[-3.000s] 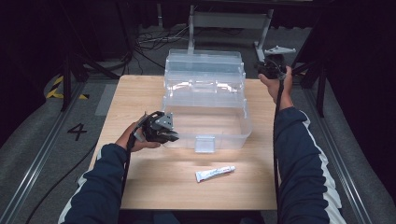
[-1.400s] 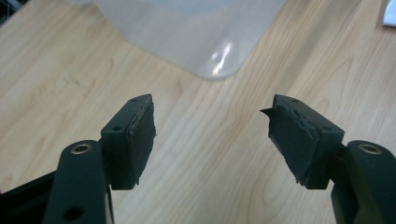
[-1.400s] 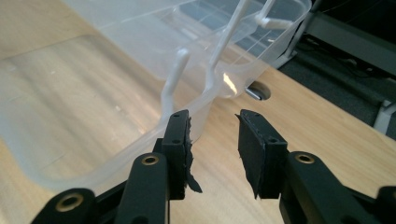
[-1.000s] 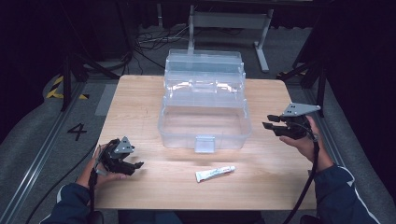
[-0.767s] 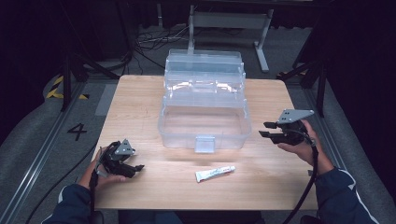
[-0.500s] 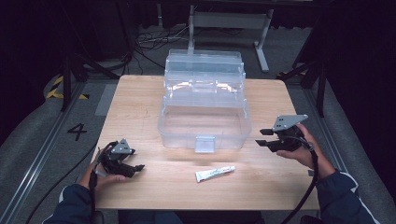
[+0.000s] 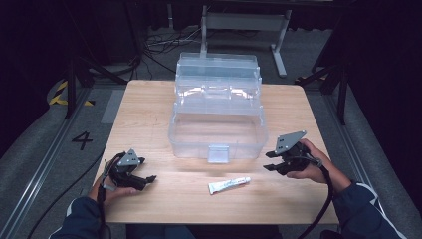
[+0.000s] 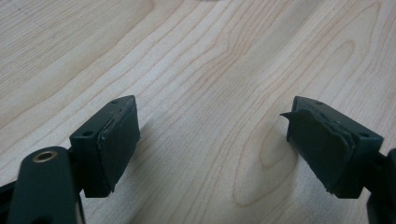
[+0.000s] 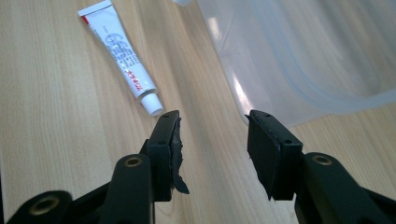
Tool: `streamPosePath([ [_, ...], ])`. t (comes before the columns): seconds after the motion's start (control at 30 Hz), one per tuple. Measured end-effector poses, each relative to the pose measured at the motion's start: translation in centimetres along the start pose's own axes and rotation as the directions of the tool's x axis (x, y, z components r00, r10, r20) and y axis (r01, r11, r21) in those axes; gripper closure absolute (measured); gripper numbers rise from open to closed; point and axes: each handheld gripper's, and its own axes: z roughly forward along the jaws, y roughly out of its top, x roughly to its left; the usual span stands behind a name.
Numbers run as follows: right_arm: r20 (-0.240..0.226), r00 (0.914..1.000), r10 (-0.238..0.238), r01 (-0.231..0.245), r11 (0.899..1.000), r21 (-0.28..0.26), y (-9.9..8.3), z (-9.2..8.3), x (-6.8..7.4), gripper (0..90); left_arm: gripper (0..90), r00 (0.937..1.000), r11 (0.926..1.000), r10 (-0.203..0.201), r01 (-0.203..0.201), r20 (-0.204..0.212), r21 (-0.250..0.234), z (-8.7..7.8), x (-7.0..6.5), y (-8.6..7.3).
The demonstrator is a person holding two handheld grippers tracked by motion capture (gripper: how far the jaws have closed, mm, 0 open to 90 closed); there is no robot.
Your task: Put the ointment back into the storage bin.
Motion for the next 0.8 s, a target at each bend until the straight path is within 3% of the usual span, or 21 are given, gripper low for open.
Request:
streamPosePath([
  [0.4,-0.076,0.9929,-0.092,0.097,0.993,0.074,2.5,2.6,1.1,54.8,17.5,1.0000,1.0000,-0.001,0.001,0.001,0.000,0.0,0.0,0.0],
  [0.73,-0.123,0.9829,-0.137,0.153,0.980,0.130,3.8,5.0,1.4,54.5,17.5,1.0000,1.0000,0.002,-0.002,0.004,0.000,0.0,0.0,0.0],
  [0.8,-0.138,0.9821,-0.129,0.149,0.978,0.149,4.0,5.4,1.6,54.6,17.6,1.0000,1.0000,0.003,-0.003,0.004,0.000,0.0,0.0,0.0],
])
